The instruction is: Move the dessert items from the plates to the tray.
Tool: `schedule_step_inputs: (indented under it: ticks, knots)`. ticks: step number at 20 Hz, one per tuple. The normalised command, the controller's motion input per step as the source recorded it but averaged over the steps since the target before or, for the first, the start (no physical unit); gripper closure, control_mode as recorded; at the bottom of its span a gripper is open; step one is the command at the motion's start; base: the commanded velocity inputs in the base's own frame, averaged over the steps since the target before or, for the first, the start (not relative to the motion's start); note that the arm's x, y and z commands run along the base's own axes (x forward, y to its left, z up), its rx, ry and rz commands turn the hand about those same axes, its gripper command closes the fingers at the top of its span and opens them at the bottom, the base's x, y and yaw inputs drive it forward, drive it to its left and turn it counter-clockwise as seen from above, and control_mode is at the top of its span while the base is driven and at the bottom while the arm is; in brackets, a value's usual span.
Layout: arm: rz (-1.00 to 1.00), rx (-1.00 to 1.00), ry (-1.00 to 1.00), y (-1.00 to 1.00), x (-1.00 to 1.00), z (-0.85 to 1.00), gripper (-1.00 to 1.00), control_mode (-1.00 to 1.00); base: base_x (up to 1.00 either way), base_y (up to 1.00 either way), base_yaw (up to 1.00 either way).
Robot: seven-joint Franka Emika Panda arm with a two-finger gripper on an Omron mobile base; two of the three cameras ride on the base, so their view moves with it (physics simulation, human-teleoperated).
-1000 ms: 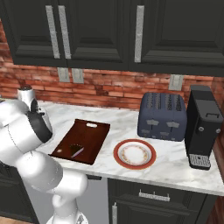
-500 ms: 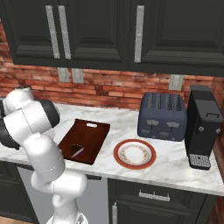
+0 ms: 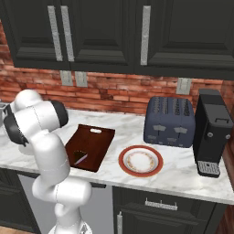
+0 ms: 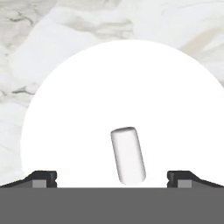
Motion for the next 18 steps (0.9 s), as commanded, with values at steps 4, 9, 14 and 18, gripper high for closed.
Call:
schedule_step_inputs:
  ticks: [4, 9, 14, 18]
  knots:
    - [0.0, 0.0, 0.0, 0.0, 0.17, -0.21, -1.0, -1.0, 0.0, 0.0, 0.0]
    - [0.0, 0.0, 0.0, 0.0, 0.14, -0.27, -1.0, -1.0, 0.0, 0.0, 0.0]
    - [0.0, 0.0, 0.0, 0.0, 0.05, -0.2, -1.0, -1.0, 0.0, 0.0, 0.0]
    - [0.0, 0.0, 0.0, 0.0, 0.03, -0.21, -1.0, -1.0, 0.0, 0.0, 0.0]
